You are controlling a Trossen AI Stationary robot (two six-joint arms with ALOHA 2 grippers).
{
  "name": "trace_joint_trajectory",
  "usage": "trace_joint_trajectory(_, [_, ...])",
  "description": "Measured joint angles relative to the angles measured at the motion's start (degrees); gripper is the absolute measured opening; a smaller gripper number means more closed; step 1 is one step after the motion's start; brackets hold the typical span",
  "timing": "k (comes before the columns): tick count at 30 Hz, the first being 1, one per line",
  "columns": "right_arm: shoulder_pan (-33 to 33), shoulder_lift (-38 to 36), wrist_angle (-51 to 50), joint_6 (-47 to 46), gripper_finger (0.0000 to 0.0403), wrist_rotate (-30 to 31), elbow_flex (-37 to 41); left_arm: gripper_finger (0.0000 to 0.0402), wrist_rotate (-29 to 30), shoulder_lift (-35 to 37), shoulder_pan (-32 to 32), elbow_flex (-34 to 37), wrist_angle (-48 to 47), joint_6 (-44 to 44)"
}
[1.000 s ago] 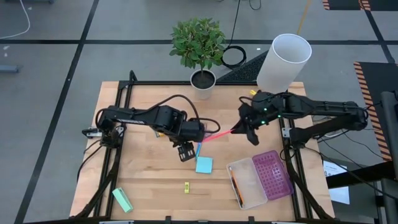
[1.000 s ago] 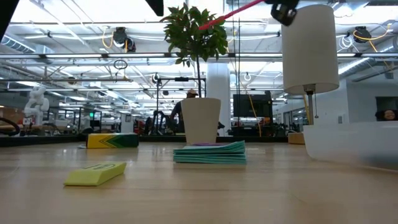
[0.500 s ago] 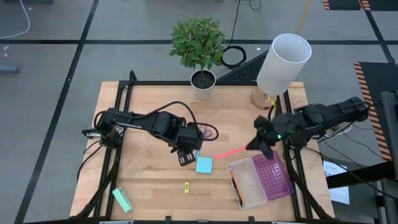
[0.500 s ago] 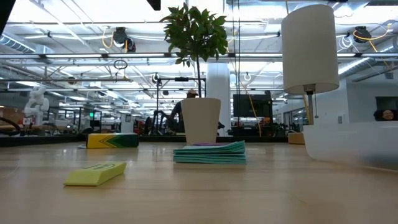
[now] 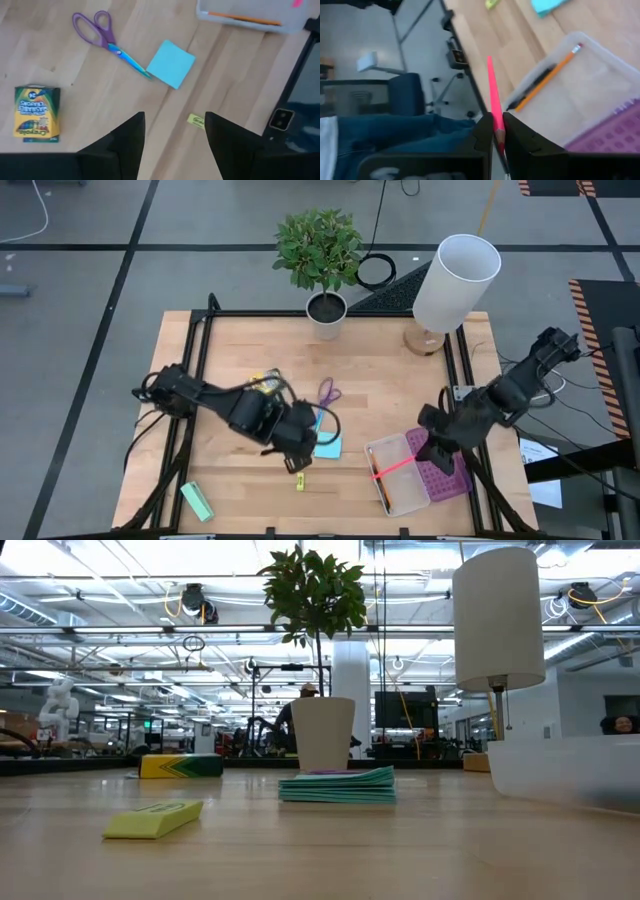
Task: Pack school essentials
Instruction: Put the pink pencil into the purple supply box
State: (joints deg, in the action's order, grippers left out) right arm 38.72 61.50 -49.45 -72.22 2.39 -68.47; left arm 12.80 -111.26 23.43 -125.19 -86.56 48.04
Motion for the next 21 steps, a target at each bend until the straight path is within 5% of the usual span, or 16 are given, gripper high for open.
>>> trace_joint_trajectory(11, [5.84,8.55,-10.24,-8.90,0.0020,8.65,0.00,0.0207,7.97,0.00,8.02,-0.01,-0.15,10.82])
trace_joint_trajectory(21, [6.03,15.79,-13.53,-11.26,0.0020,15.57,0.00,0.0207,8.56,-0.02,8.39,0.00,-0.14,13.78])
